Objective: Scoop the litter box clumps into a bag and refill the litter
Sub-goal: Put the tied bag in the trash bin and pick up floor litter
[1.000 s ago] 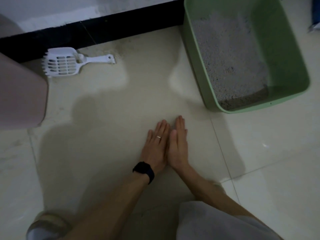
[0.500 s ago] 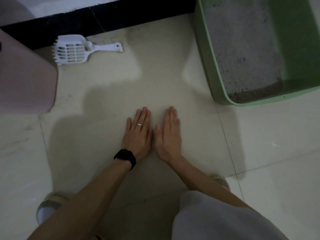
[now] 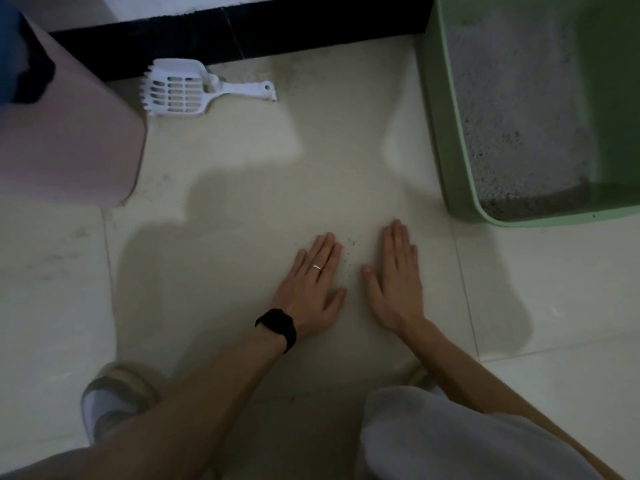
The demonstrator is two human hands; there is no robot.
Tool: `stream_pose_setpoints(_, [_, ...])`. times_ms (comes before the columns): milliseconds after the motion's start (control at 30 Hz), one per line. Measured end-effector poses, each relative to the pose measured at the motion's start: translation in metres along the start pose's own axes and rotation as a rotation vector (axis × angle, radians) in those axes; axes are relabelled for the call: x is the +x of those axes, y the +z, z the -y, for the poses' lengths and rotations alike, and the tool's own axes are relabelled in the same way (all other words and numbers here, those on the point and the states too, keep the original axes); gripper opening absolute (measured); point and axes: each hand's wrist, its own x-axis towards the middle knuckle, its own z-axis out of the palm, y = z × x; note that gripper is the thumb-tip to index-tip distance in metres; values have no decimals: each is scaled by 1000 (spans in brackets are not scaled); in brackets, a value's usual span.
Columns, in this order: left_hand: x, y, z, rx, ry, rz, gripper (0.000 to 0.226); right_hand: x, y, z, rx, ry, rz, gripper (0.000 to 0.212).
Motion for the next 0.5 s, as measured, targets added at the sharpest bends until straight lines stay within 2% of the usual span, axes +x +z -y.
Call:
stream_pose_setpoints(100, [0,-5,2,-139,44,-91,68,-8,21,35,291,35,-29,69])
stream_pose_setpoints(167, [6,-13,10,-177,-42,-177,66,-10,28,55,518,82,-48,65])
stream_pose_setpoints(233, [16,-24,21,-139,-105,-198,65,-10,26,62,640,85,-129,61])
stream_pose_setpoints(300, [28,-33,30,-66,-134,-182,64,-7,20,52,630,93,-241,58])
stream_pose_setpoints(367, [38,-37,34,-35,-207,-150,64,-8,16,36,548,180,-313,58])
stream_pose_setpoints(433, [41,-31,28,-36,-256,-93,63,-14,16,26,486,268,-298,61])
stream_pose_setpoints(500, [38,-20,15,-32,-213,-64,63,-20,18,25,501,278,-278,61])
